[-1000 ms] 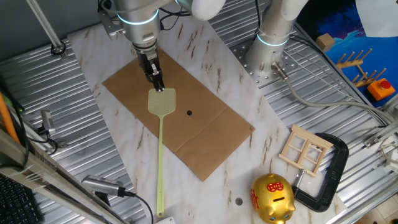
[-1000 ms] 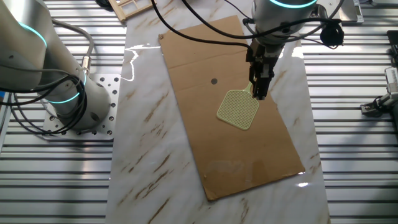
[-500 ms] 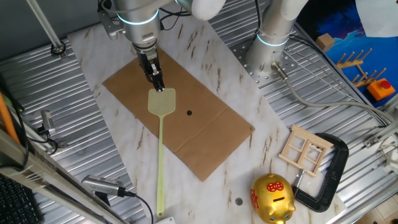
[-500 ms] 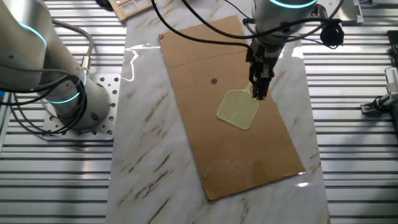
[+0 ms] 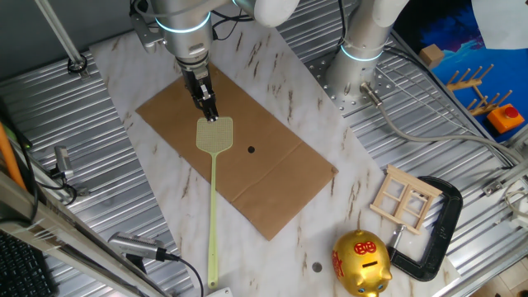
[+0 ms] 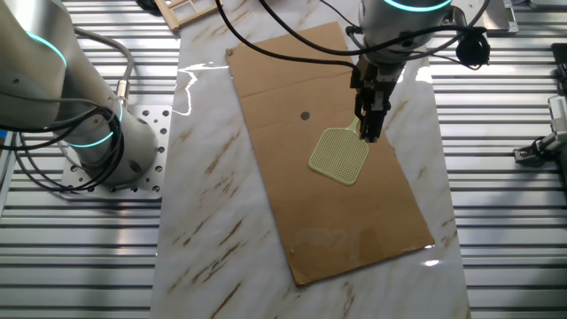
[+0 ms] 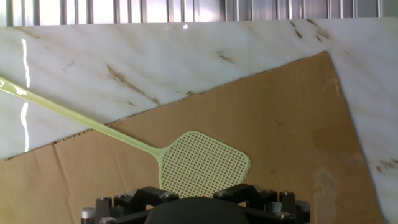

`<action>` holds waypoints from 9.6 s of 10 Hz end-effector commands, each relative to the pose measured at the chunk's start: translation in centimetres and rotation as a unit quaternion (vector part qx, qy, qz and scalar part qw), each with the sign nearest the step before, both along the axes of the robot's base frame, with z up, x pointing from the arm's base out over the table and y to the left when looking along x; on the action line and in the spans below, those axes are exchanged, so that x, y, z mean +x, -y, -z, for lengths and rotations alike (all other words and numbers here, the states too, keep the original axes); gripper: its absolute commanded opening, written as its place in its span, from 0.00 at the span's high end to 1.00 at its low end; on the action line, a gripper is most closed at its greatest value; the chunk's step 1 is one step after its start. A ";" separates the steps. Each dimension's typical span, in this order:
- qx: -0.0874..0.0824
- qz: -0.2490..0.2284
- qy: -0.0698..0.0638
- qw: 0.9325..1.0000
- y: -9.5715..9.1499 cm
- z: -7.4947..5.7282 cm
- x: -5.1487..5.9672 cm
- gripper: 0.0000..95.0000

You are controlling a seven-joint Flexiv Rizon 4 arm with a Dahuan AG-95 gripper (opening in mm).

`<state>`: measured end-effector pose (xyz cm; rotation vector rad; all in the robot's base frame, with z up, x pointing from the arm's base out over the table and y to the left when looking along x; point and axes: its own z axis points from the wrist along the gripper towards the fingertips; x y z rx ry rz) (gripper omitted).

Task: Swat with a flyswatter

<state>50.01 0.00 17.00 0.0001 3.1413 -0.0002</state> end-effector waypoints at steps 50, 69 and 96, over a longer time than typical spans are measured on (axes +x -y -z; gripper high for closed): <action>0.038 -0.362 -0.051 0.930 -7.2 8.1 7.7 0.80; 0.031 -0.395 -0.061 0.916 -15.4 11.2 11.4 0.60; 0.048 -0.412 -0.058 0.908 -20.7 14.6 11.9 0.60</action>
